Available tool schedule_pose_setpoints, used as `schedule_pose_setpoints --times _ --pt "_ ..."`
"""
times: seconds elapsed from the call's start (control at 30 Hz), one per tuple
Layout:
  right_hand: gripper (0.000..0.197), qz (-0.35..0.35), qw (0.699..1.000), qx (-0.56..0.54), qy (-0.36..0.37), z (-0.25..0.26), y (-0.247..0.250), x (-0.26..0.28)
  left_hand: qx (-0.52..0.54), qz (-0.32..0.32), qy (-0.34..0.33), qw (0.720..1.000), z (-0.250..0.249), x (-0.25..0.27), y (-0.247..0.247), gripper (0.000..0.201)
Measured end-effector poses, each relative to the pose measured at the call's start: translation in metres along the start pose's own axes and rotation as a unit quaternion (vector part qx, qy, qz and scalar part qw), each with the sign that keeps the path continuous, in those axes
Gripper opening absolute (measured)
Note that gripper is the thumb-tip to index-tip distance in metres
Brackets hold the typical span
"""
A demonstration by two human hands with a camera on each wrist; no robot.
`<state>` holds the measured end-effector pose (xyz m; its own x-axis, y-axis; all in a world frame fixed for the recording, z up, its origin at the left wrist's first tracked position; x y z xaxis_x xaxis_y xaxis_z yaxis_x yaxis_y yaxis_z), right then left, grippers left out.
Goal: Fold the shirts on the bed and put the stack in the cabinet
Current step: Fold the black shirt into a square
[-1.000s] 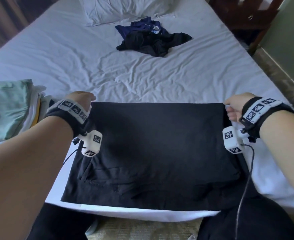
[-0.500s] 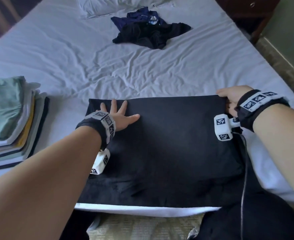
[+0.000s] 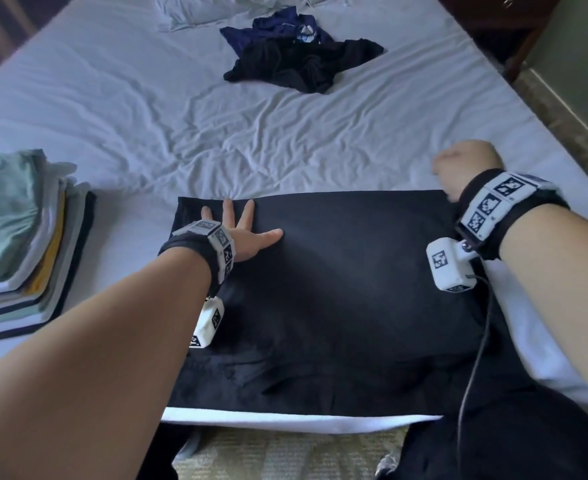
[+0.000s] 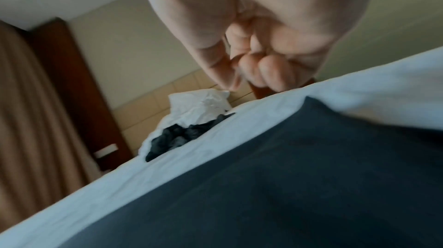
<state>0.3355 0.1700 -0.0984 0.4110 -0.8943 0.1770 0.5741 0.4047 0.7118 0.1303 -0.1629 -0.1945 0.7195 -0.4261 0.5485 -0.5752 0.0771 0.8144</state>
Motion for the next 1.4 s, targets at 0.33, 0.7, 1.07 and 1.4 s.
schedule_pose_setpoints --times 0.33,0.7,1.07,1.4 --pt "0.033 0.212 0.901 -0.312 -0.213 -0.017 -0.138 0.065 0.015 0.001 -0.009 1.0 0.003 -0.013 -0.006 0.104" --pt "0.033 0.049 0.847 -0.499 -0.175 -0.073 -0.038 0.103 0.522 -0.181 -0.046 0.832 0.051 0.028 0.048 0.065" --pt "0.043 -0.145 0.939 -0.302 -0.083 -0.162 0.021 0.144 0.657 -0.122 -0.179 0.723 -0.107 0.145 -0.047 0.062" --pt "0.038 -0.022 0.992 0.117 -0.044 -0.149 0.016 0.142 0.769 -0.032 -0.04 0.637 -0.106 0.091 -0.114 0.076"
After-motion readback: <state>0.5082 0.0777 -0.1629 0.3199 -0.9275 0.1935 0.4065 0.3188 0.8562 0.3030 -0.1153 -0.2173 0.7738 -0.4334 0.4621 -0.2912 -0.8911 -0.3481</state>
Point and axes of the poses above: each hand's wrist, its own x-axis away from the middle knuckle, its own y-axis out of the back of the hand, z = x × y, the point moved 8 cm from there along -x, towards the middle knuckle, and after that the axes turned 2 degrees about -z, right-handed, at the moved point
